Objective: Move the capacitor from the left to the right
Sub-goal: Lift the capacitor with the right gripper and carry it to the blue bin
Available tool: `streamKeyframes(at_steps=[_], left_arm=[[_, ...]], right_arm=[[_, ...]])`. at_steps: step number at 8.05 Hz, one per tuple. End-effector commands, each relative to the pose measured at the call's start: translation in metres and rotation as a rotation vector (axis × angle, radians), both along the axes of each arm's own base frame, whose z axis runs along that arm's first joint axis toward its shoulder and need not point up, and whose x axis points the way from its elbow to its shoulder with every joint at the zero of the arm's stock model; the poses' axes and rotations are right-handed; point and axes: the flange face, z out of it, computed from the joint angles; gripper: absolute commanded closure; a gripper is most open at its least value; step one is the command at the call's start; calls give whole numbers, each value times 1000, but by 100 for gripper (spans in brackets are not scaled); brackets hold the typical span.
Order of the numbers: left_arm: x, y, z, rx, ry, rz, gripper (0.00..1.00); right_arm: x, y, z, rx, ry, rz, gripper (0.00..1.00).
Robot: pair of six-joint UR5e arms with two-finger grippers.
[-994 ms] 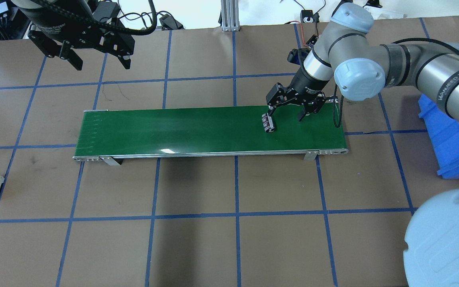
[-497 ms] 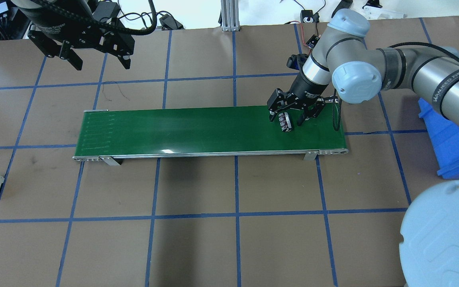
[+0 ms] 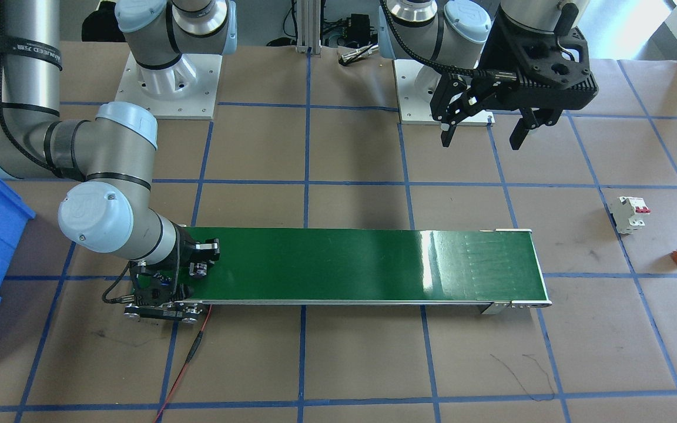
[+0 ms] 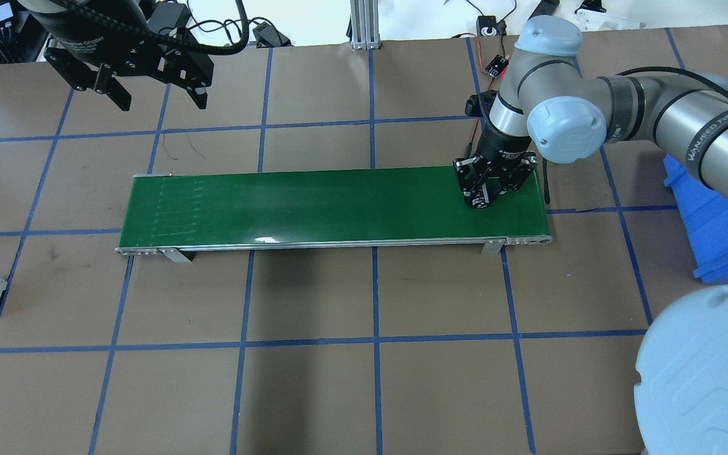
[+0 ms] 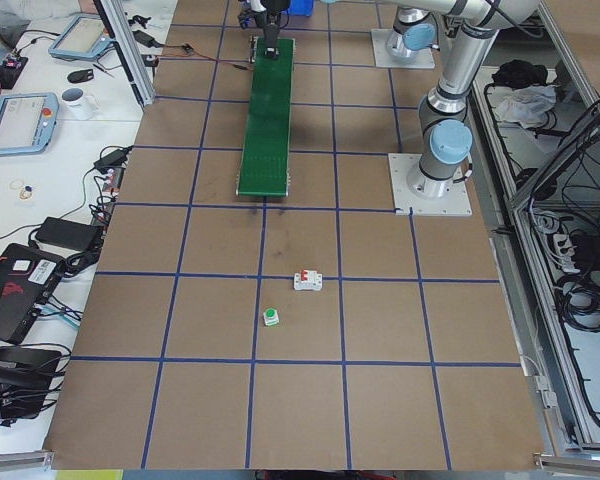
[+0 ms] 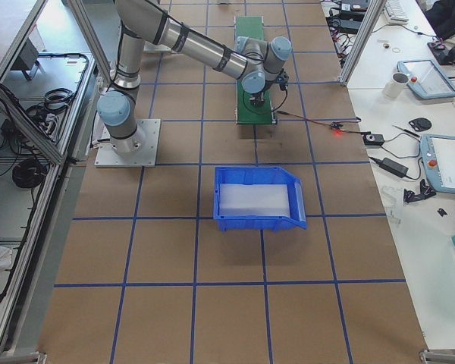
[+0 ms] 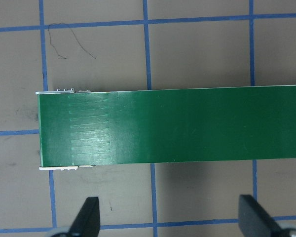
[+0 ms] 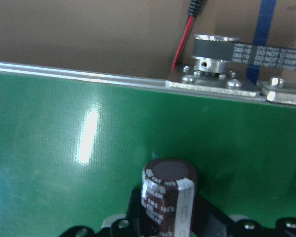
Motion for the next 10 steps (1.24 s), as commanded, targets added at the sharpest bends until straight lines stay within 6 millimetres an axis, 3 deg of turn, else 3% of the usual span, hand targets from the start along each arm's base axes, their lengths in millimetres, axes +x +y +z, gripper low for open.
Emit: streamKeyframes(at_steps=[1, 4, 5, 6, 7, 10], left_arm=[[0, -1, -1, 2, 0, 0, 0], [0, -1, -1, 0, 0, 0, 0], [0, -1, -1, 0, 0, 0, 0], [0, -1, -1, 0, 0, 0, 0], [0, -1, -1, 0, 0, 0, 0], [0, -1, -1, 0, 0, 0, 0]], right_arm=[[-9, -6, 23, -35, 84, 17, 100], [-31, -6, 87, -123, 189, 20, 100], [-62, -7, 96, -136, 239, 44, 100], [-116, -12, 102, -139, 240, 22, 100], [-166, -7, 120, -159, 257, -39, 100], [-322, 34, 162, -188, 294, -79, 100]])
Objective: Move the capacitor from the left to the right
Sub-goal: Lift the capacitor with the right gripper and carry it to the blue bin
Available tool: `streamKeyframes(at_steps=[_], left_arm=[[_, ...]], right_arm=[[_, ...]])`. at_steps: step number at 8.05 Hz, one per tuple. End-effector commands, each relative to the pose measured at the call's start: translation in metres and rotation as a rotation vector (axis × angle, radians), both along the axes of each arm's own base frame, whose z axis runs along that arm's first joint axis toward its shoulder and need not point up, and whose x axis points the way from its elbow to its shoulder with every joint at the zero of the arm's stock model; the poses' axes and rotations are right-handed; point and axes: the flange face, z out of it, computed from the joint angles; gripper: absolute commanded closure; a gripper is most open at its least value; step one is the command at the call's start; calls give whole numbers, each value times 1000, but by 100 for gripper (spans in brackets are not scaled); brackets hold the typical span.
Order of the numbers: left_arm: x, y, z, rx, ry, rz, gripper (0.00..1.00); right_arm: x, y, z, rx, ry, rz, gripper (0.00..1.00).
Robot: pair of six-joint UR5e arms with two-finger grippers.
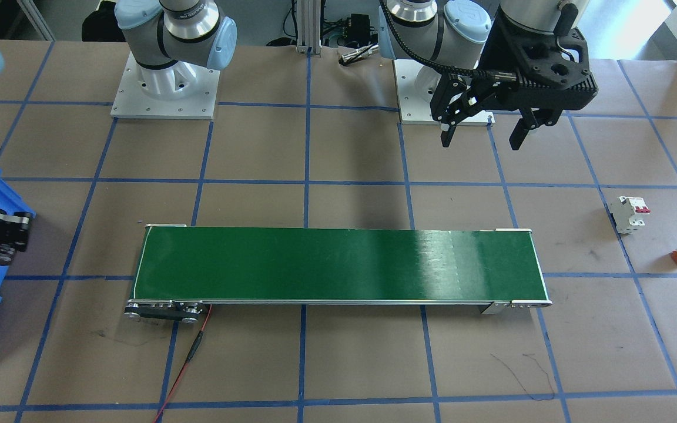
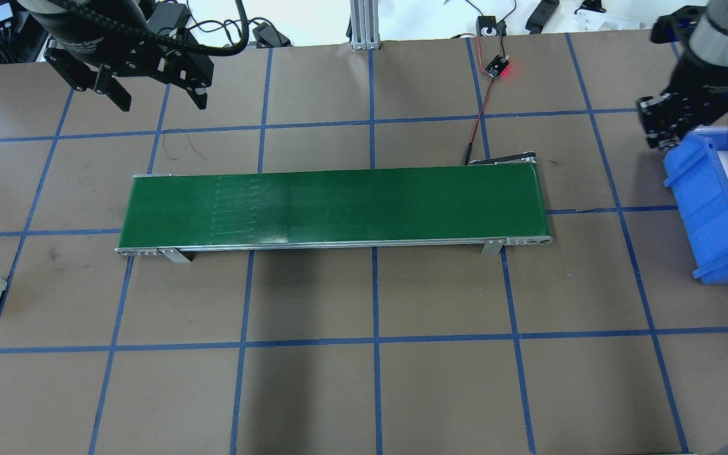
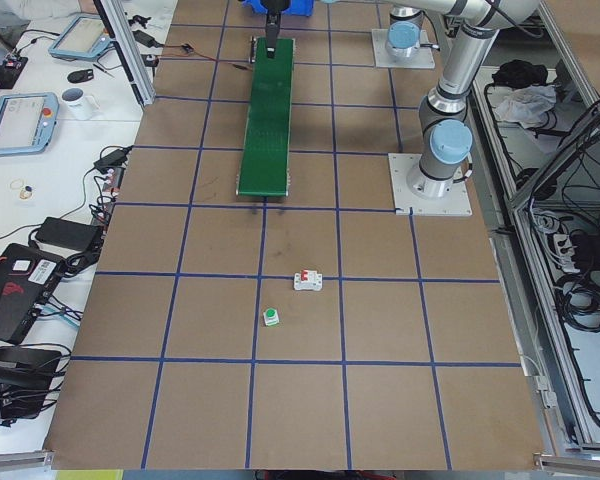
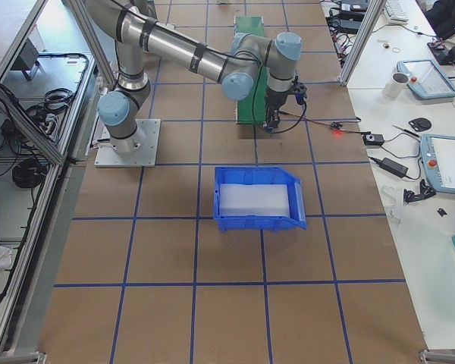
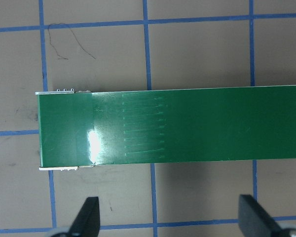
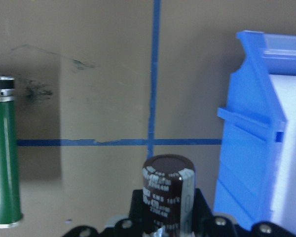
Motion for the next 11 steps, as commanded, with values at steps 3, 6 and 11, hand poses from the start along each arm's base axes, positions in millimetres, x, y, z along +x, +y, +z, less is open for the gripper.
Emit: streamKeyframes(at_steps=[3, 6, 11], left_arm=[[0, 0, 0, 0, 0, 0, 0], [0, 1, 1, -1, 0, -2, 0], [0, -1, -1, 2, 0, 0, 0]], right_arm=[[-215, 65, 28, -51, 61, -101, 100], [-239, 31, -65, -30, 17, -178, 100], [-210, 10, -101, -27, -77, -181, 100]])
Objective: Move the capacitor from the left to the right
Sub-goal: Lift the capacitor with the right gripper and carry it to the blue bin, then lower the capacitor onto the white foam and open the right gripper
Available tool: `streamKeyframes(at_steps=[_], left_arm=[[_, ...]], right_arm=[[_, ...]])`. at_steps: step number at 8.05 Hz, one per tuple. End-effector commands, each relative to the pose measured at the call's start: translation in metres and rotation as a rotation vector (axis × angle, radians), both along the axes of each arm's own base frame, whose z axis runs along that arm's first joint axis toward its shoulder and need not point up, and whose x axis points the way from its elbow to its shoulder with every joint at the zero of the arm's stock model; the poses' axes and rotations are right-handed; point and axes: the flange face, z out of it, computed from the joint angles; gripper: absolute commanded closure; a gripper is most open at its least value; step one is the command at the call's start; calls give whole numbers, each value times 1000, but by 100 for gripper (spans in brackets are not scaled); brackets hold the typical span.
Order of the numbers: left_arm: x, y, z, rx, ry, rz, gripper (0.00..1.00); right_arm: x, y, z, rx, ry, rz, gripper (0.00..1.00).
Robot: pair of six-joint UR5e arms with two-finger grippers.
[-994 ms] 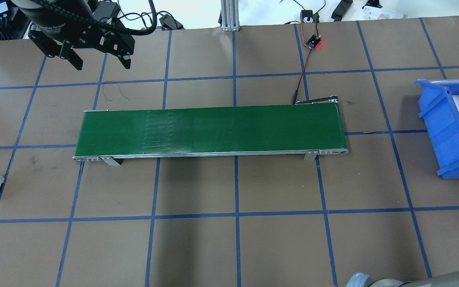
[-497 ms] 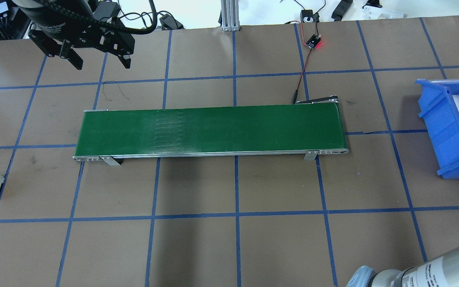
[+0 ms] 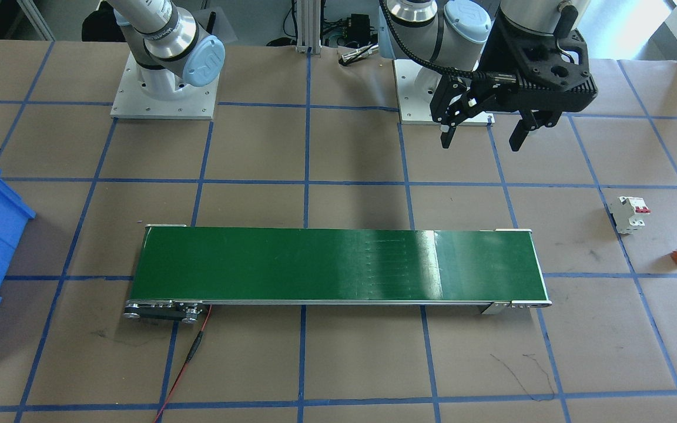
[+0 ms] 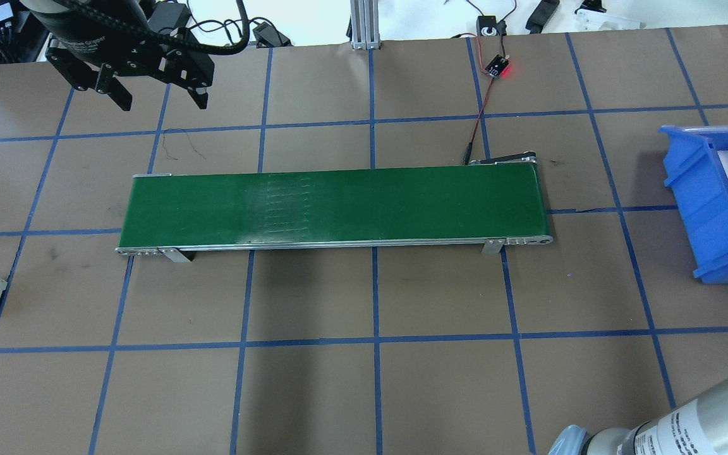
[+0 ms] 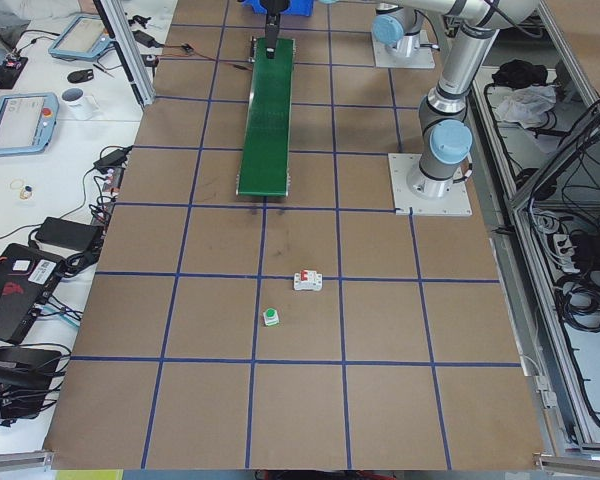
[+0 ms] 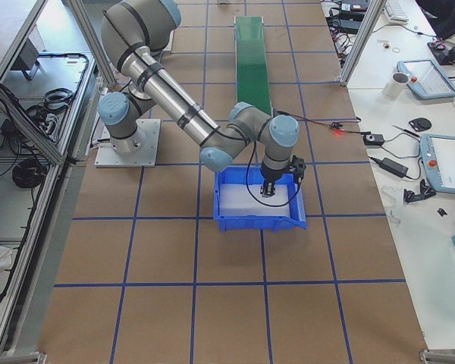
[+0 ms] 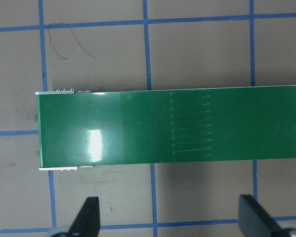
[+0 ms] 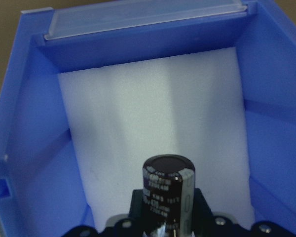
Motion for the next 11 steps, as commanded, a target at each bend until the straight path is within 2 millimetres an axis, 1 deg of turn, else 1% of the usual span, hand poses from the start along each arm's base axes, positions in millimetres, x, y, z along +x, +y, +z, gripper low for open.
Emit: streamKeyframes(at_steps=[1, 3, 4, 5, 6, 8, 9, 10, 11], left_arm=[[0, 0, 0, 0, 0, 0, 0], [0, 0, 0, 0, 0, 0, 0], [0, 0, 0, 0, 0, 0, 0], [0, 0, -1, 2, 0, 0, 0], [0, 0, -1, 2, 0, 0, 0], [0, -2, -2, -1, 0, 0, 0], [0, -2, -2, -1, 0, -2, 0], [0, 0, 1, -8, 2, 0, 0], [0, -2, 0, -6, 0, 0, 0]], right_arm=[[4, -5, -31, 28, -58, 66, 100], [8, 1, -64, 79, -90, 73, 100], [8, 1, -65, 81, -92, 85, 93], [7, 1, -64, 81, -92, 131, 68], [5, 1, -62, 71, -99, 181, 1], [-1, 6, -52, 113, -42, 256, 0], [-5, 6, -39, 114, -13, 292, 0], [-5, 9, -20, 106, 14, 311, 0], [-2, 16, 16, 86, 66, 311, 0]])
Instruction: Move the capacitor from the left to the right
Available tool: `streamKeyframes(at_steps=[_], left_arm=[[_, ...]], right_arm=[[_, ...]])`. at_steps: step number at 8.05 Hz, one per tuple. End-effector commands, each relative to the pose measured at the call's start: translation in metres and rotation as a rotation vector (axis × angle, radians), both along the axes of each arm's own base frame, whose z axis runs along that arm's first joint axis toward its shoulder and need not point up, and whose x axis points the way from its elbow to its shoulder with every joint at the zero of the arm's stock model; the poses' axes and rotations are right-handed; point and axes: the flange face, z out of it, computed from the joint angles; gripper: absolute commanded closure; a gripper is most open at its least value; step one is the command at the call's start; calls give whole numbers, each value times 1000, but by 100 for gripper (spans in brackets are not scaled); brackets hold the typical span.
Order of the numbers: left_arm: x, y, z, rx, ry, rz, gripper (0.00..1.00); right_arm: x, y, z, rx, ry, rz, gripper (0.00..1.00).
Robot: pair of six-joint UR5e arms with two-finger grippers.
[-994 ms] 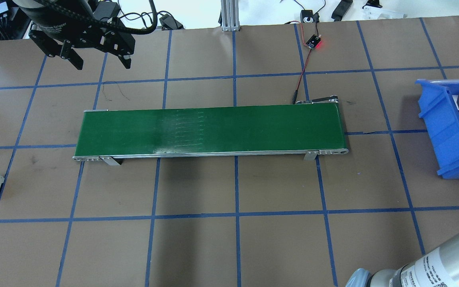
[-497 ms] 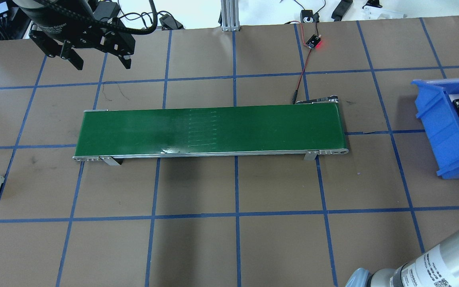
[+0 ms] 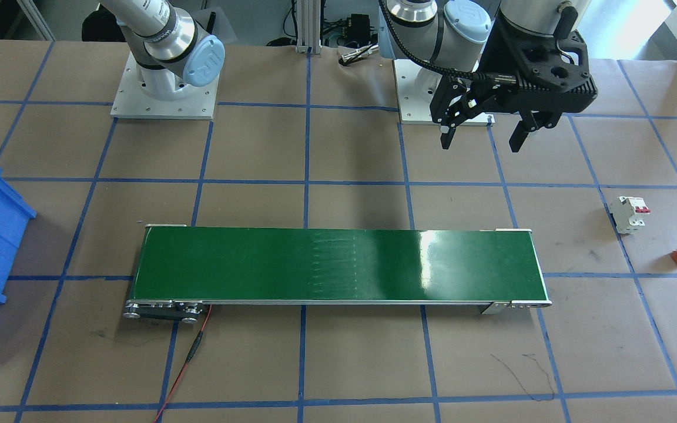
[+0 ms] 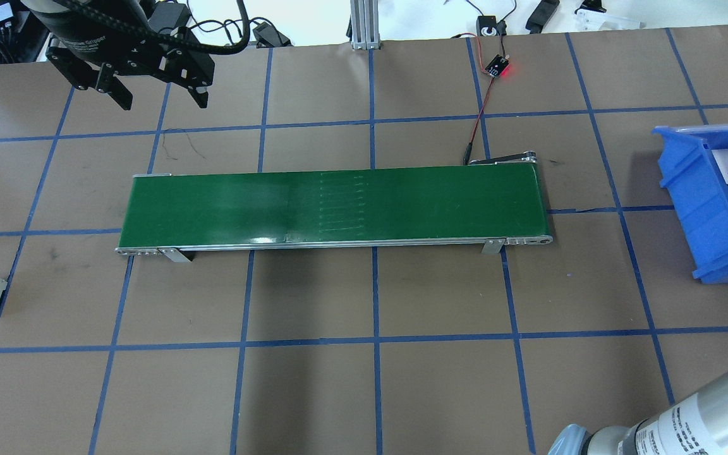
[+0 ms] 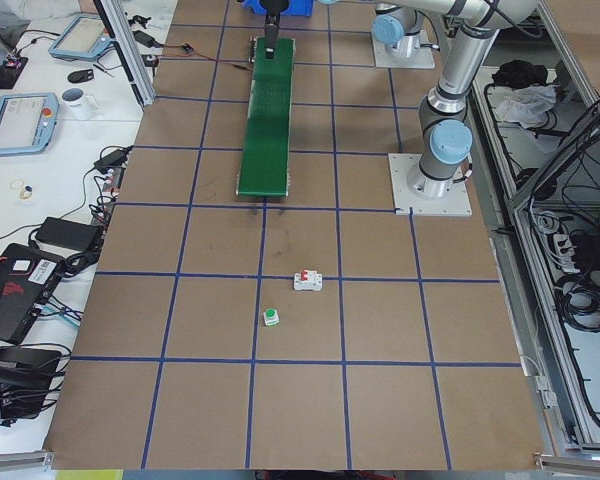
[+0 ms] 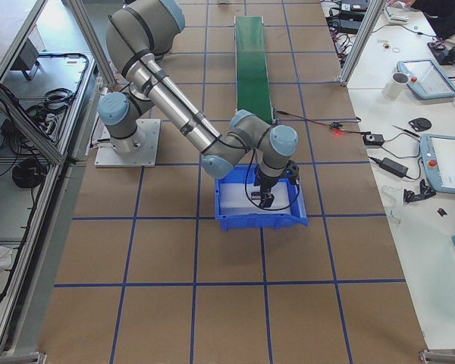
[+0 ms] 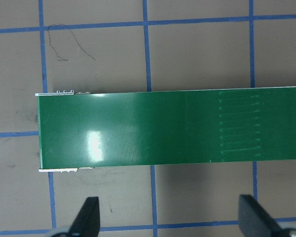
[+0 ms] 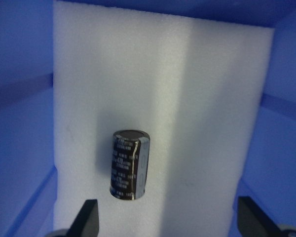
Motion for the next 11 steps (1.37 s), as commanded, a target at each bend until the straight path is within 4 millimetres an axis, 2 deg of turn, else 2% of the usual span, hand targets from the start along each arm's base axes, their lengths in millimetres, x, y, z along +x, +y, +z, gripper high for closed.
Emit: streamKeyframes(at_steps=[1, 2, 3, 4, 5, 7, 8, 9, 11], left_arm=[[0, -1, 0, -1, 0, 1, 0], [0, -1, 0, -2, 0, 1, 0], [0, -1, 0, -1, -1, -1, 0], [0, -1, 0, -1, 1, -1, 0], [0, -1, 0, -1, 0, 1, 0], [0, -1, 0, -1, 1, 0, 0], [0, -1, 0, -1, -1, -1, 0], [0, -1, 0, -1, 0, 1, 0], [0, -1, 0, -2, 1, 0, 0]], right_arm=[[14, 18, 89, -74, 105, 18, 0], [32, 30, 129, -111, 114, -27, 0], [73, 36, 157, -132, 91, -153, 0], [122, 36, 171, -119, 78, -187, 0], [161, 32, 180, -127, 77, -193, 0], [215, 25, 181, -138, 72, -259, 0], [257, 22, 183, -154, 56, -277, 0], [296, 27, 184, -142, 30, -308, 0], [356, 40, 188, -111, -39, -291, 0]])
